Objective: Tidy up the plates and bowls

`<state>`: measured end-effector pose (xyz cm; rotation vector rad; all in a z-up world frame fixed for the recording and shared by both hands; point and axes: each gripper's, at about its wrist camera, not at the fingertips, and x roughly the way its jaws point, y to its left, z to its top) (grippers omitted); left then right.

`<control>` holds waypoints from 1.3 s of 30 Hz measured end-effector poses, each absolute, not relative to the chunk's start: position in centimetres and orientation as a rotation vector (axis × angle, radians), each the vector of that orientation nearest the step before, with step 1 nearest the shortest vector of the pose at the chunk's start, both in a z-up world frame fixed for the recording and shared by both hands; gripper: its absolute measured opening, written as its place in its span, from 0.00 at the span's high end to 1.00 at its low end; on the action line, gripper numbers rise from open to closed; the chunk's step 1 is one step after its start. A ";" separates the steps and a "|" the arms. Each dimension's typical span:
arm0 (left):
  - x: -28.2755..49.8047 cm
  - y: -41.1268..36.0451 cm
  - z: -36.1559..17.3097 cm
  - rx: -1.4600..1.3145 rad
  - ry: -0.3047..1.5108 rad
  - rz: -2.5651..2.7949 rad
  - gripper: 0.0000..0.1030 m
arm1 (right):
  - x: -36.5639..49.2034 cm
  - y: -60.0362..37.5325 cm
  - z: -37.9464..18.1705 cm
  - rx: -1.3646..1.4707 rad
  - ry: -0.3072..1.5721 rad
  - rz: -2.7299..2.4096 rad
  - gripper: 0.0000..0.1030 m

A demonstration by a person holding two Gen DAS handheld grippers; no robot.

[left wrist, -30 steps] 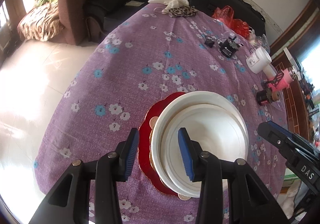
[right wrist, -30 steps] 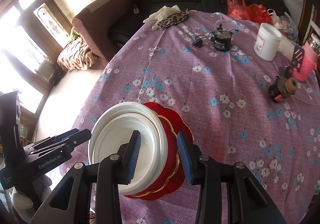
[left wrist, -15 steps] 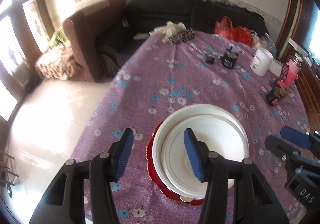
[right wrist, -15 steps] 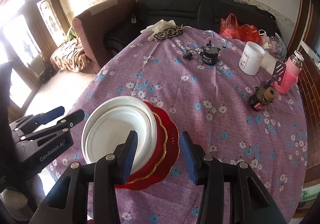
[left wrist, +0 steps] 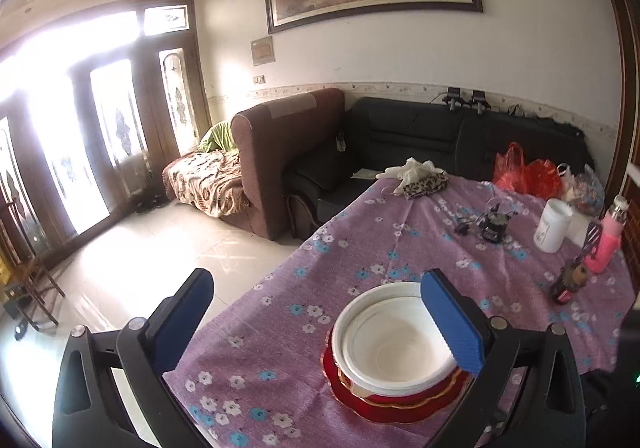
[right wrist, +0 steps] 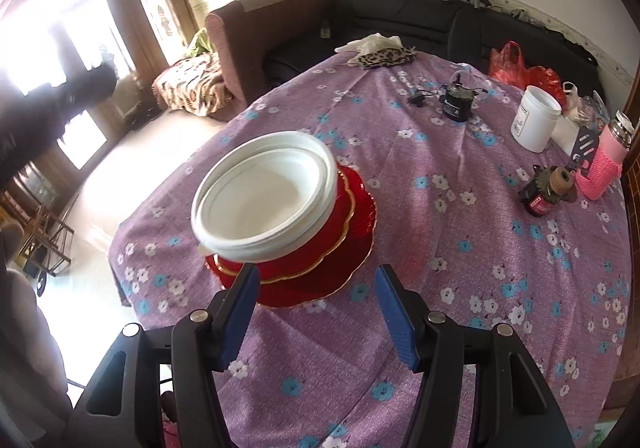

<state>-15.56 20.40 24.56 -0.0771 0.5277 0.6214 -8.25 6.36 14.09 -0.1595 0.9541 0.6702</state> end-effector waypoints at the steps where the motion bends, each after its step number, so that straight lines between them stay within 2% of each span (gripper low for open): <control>1: -15.8 20.2 24.8 -0.092 0.523 0.614 0.00 | -8.6 6.3 14.2 -0.161 0.945 0.683 0.37; 6: -17.2 19.4 25.8 -0.148 0.491 0.584 0.00 | -10.0 6.0 14.4 -0.170 0.912 0.726 0.34; 12: -16.4 19.6 24.1 -0.153 0.597 0.599 0.00 | -10.9 6.0 14.3 -0.177 0.899 0.755 0.33; 39: -13.9 21.4 19.9 -0.161 0.771 0.478 0.00 | -10.3 8.9 13.0 -0.198 0.954 0.685 0.33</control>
